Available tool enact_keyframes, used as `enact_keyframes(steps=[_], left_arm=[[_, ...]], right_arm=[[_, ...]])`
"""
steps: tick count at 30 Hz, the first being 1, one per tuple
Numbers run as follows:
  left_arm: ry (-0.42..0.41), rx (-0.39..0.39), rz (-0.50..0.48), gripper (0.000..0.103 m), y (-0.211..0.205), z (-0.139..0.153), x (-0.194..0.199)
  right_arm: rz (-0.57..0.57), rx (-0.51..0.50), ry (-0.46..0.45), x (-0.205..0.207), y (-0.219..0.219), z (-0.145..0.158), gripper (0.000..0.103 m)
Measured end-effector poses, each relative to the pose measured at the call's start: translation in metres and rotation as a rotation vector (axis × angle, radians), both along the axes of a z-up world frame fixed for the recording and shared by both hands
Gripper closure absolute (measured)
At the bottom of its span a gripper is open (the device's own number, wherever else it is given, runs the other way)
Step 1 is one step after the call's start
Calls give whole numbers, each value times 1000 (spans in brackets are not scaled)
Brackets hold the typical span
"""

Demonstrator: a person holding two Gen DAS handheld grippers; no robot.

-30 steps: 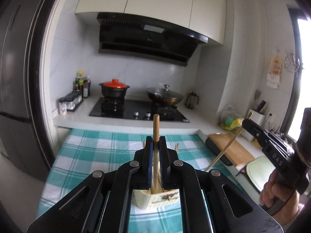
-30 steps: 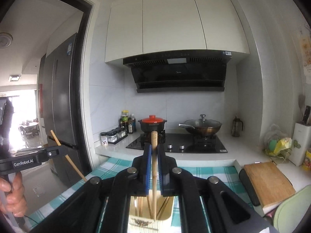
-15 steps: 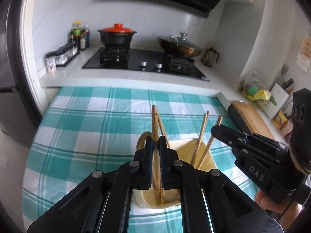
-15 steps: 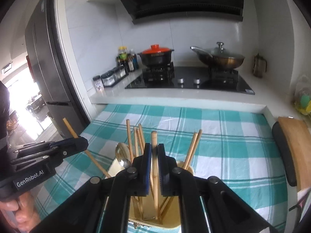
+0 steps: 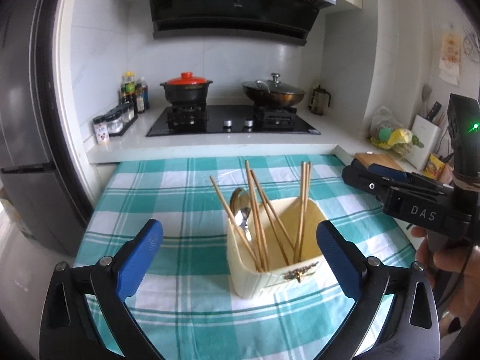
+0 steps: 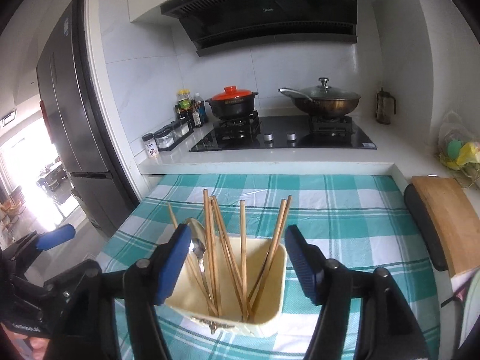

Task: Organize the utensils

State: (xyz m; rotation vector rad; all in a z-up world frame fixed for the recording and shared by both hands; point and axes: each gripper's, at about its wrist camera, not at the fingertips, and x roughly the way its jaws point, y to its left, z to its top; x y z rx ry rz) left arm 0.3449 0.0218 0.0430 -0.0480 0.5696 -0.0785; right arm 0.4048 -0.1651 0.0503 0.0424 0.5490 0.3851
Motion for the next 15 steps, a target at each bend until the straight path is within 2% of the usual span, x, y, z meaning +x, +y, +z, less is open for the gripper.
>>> enact_keyframes(steps=[4,7,10,15], left_arm=[[-50,17,35,0,-10,2,-63],[28,59,21,0,-24,-6,-90],[23,90,56,0,-32,-12,-117],[29,88,114,0,-32,-12,-149]], right_arm=[[-27,2,-67,-72,-10,14,12],[-74,-24,-102,-127,-13,11,0],[-107,-47,-106,-169,-13,2,0],[-156,-101,-102,-211,-18,-2,0]])
